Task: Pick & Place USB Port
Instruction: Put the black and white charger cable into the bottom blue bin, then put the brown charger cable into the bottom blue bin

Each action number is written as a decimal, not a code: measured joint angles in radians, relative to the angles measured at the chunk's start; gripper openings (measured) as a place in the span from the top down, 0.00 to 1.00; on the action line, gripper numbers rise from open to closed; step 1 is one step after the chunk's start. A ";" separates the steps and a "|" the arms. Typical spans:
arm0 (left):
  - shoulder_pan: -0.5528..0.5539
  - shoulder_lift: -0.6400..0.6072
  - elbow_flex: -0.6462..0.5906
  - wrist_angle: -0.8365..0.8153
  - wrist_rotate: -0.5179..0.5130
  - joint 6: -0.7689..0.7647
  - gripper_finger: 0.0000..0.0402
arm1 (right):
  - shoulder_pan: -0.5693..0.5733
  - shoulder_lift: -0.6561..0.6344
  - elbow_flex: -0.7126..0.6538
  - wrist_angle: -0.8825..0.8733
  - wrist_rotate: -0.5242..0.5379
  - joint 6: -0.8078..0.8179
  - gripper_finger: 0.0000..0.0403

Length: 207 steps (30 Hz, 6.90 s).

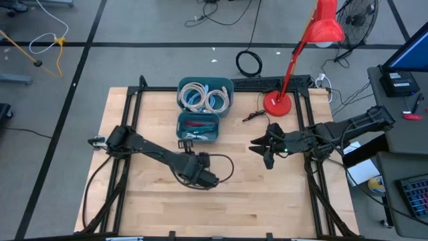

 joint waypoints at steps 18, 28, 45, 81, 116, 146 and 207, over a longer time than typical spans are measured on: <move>-0.046 -0.005 0.002 0.173 -0.040 -0.156 0.98 | 0.000 0.000 0.000 -0.001 -0.003 0.003 0.68; -0.080 -0.005 0.002 0.180 -0.013 -0.232 0.98 | 0.000 0.000 0.000 -0.001 -0.002 0.003 0.68; 0.125 -0.005 0.002 0.155 0.037 -0.003 0.98 | 0.009 0.000 0.000 0.002 -0.004 0.011 0.68; 0.544 0.016 -0.037 0.345 0.262 0.557 0.98 | -0.041 -0.188 0.000 -0.024 -0.073 -0.084 0.68; 0.578 -0.008 0.002 0.286 0.231 0.477 0.62 | -0.041 -0.194 0.000 -0.024 0.001 -0.072 0.68; -0.004 0.051 0.164 0.709 0.379 -0.864 0.62 | -0.047 -0.191 0.000 -0.323 -0.107 0.060 0.68; 0.094 0.349 0.242 0.475 0.638 -0.868 0.46 | -0.047 -0.237 0.000 -0.392 -0.315 -0.263 0.68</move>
